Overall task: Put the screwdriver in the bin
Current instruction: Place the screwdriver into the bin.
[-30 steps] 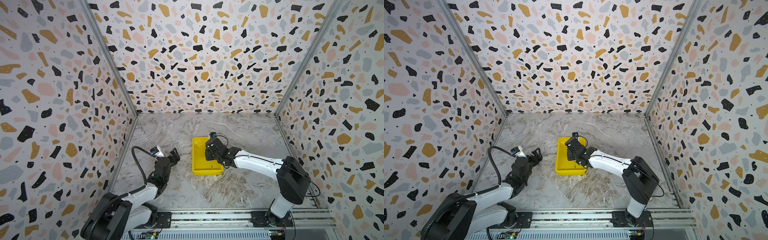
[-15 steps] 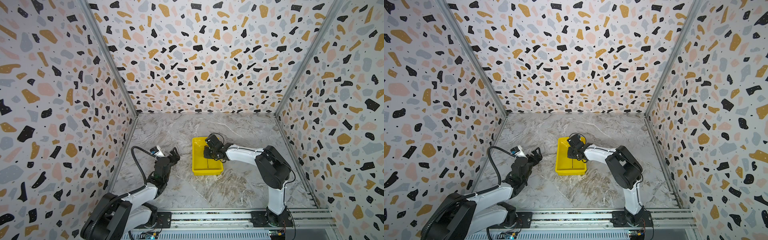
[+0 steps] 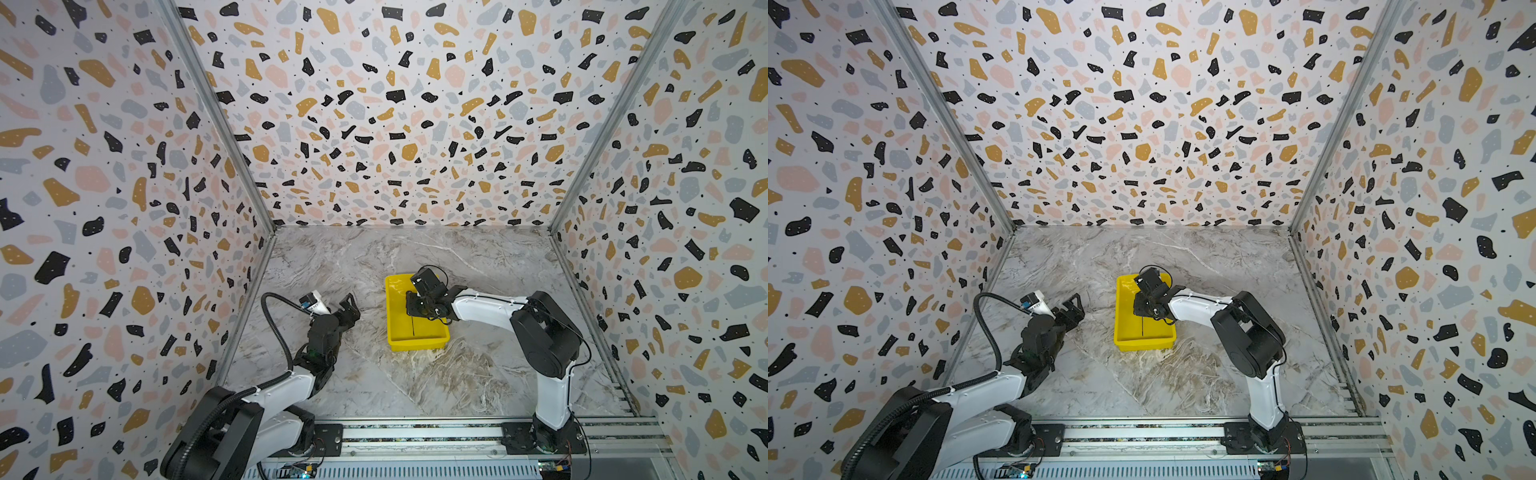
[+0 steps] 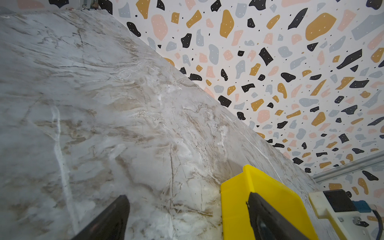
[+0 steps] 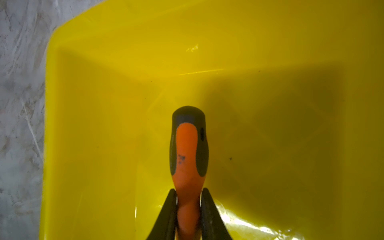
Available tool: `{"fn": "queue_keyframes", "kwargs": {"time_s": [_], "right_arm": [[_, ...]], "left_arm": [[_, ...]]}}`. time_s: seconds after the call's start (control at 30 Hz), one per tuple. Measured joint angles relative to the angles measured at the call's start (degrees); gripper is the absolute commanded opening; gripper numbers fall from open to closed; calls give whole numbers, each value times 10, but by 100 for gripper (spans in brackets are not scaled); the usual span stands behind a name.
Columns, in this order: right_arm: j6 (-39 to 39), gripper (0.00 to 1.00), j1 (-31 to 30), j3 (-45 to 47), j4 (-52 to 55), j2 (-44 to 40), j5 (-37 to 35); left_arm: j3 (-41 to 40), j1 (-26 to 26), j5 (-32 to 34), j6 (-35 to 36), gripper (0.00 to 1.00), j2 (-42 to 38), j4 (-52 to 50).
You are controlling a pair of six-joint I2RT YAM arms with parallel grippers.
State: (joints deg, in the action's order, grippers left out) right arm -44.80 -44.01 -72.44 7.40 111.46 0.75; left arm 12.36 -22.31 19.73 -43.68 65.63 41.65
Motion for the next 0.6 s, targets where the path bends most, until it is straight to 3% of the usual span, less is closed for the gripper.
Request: {"fn": "queue_keyframes", "kwargs": {"time_s": [0.2,0.4,0.6], "right_arm": [[7,40,-2,0,1,-29,-2],[16,45,-3,1,8,-87,-12],[66,58,2,11,31,-190,-87]], "left_arm": [[0,0,-9,9,89,1,0],[0,0,-19,11,89,8,-1],[0,0,-23,11,89,8,-3]]}}
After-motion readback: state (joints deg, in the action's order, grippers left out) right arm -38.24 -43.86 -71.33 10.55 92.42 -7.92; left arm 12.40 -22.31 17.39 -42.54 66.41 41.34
